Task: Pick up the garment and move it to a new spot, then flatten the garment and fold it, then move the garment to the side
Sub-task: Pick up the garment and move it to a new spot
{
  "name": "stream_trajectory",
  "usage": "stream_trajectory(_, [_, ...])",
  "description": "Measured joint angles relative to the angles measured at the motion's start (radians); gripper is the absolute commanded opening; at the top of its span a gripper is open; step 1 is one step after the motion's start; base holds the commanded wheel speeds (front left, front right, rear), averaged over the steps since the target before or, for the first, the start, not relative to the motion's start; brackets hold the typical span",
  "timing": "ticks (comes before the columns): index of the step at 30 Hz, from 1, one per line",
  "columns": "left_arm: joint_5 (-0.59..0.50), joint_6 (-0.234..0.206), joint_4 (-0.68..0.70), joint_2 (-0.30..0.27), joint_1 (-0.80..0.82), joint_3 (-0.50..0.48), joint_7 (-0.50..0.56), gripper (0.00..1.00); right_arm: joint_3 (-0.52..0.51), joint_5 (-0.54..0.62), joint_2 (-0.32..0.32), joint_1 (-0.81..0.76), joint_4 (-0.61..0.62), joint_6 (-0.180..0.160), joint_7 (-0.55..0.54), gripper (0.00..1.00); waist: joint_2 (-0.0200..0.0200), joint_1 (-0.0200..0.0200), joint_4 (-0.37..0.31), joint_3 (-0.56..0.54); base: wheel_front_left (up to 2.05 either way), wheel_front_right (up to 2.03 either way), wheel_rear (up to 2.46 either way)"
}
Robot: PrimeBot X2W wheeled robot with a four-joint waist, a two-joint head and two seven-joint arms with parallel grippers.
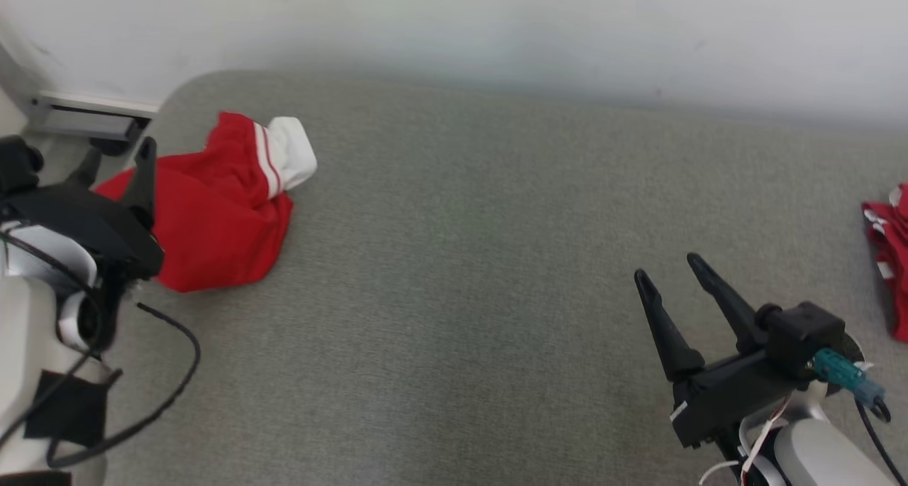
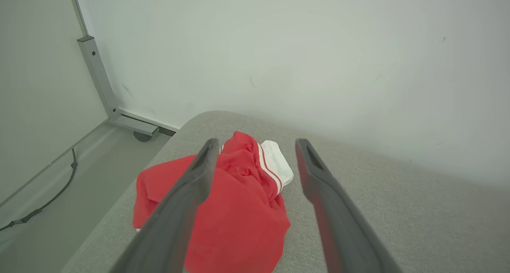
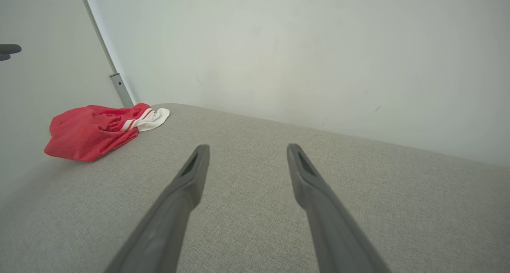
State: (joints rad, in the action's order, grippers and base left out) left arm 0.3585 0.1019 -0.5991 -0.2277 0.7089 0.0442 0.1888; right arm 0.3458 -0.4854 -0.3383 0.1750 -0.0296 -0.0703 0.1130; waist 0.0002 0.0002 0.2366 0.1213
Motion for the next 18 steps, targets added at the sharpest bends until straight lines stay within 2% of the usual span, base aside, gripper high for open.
stream_trajectory(10, [0.032, 0.013, -0.160, -0.057, 0.134, -0.007, 0.069, 1.00, -0.017, 0.014, -0.028, 0.045, 0.040, 0.000, -0.020, 1.00, -0.0001, 0.0001, -0.085, 0.105, 0.00, 0.00, 0.00])
stream_trajectory(18, [-0.021, 0.007, -0.247, -0.090, 0.190, 0.027, 0.129, 1.00, -0.031, 0.014, -0.042, 0.078, 0.063, 0.000, -0.028, 1.00, -0.0001, 0.0001, -0.134, 0.172, 0.00, 0.00, 0.00])
